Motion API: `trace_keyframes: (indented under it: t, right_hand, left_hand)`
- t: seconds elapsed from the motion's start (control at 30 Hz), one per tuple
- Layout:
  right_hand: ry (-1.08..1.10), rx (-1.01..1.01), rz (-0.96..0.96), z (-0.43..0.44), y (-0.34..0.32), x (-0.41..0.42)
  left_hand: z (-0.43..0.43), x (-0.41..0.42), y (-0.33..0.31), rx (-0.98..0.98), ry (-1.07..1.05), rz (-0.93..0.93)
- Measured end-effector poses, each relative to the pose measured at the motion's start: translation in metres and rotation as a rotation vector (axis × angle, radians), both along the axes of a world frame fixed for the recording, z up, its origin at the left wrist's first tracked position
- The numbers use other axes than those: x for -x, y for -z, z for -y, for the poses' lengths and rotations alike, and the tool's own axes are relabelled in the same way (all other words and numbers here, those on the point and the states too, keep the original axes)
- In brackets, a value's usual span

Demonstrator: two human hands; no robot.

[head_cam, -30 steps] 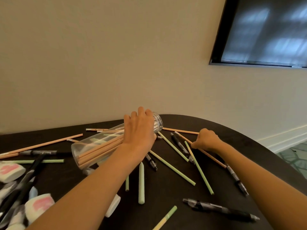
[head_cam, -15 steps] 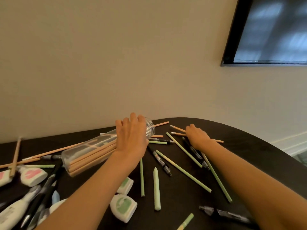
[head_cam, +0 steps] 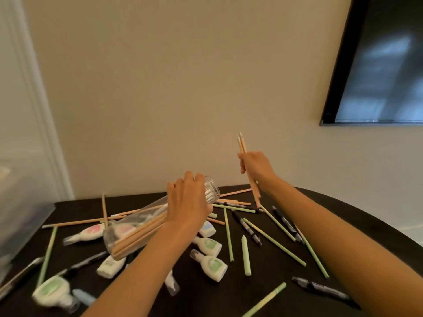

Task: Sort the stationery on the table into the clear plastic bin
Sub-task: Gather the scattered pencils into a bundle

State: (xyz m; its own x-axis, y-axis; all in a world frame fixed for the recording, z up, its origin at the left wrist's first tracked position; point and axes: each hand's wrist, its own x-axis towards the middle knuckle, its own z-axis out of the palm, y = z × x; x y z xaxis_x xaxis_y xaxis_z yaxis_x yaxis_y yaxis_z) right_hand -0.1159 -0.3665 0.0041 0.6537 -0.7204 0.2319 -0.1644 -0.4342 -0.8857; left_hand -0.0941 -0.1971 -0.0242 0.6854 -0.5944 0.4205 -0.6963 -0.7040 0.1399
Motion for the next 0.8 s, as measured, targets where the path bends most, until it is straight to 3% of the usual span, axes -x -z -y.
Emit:
trace_keyframes:
  t: [0.13,0.33,0.43,0.63,0.8]
  right_hand:
    - [-0.125,-0.372,0.174,-0.053,-0.006,0.010]
    - [-0.048,-0.642,0.448,-0.119,-0.003,0.028]
    - [-0.021,-0.607,0.430,-0.158,-0.001,0.034]
    - [-0.344,-0.448,0.210,-0.236,0.002,0.059]
    - [-0.334,-0.419,0.202,-0.243,-0.008,0.074]
  left_hand:
    - [-0.048,0.012,-0.005,0.011,-0.006,-0.045]
    - [-0.112,0.036,-0.007,0.108,0.025,-0.162]
    - [-0.137,0.047,-0.007,0.162,0.046,-0.160]
    - [-0.173,0.061,-0.012,0.200,-0.039,-0.089]
    - [-0.195,0.058,-0.010,0.198,-0.110,-0.062]
